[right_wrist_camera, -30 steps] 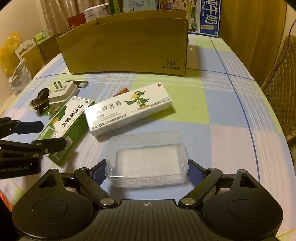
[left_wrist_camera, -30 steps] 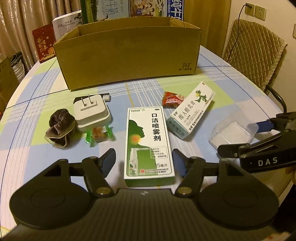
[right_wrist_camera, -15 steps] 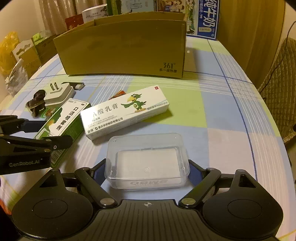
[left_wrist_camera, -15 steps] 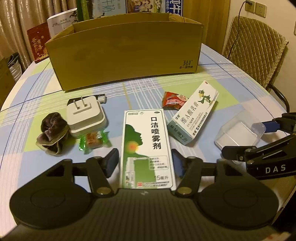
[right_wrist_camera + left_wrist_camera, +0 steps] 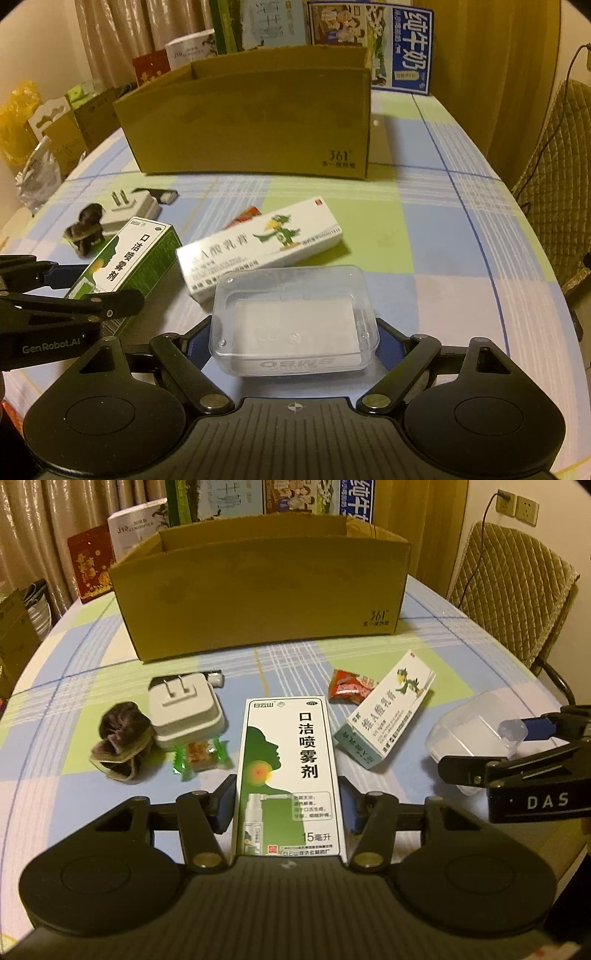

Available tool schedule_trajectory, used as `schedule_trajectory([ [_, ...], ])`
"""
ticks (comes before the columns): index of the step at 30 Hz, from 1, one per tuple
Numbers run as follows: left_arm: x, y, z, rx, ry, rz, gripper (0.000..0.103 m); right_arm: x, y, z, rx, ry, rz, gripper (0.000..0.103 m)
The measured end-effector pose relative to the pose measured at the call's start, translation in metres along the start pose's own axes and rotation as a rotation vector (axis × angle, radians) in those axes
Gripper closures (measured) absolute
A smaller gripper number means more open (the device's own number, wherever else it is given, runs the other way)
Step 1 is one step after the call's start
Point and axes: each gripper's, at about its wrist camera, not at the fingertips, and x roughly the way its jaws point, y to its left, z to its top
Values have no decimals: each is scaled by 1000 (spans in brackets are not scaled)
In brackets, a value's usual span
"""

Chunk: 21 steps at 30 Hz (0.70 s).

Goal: Organize objects
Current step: 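Carry the spray box and clear container in both tools over the cardboard box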

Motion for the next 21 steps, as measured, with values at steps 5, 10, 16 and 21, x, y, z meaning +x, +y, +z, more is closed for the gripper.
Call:
schedule_trajectory([
  [5,-21,4,7,-15,-22,12,53,-14,8,10,6,-27,-4,20],
  [10,-41,4,10,-27,-35,18,53,-34,15,14,24,-51,4,20],
  [16,-61,1,10,-31,-49,23,53,-48,22,12,34,-63,10,20],
  [21,-70,-1,9,-37,-55,23,53,-57,24,14,35,-77,13,20],
])
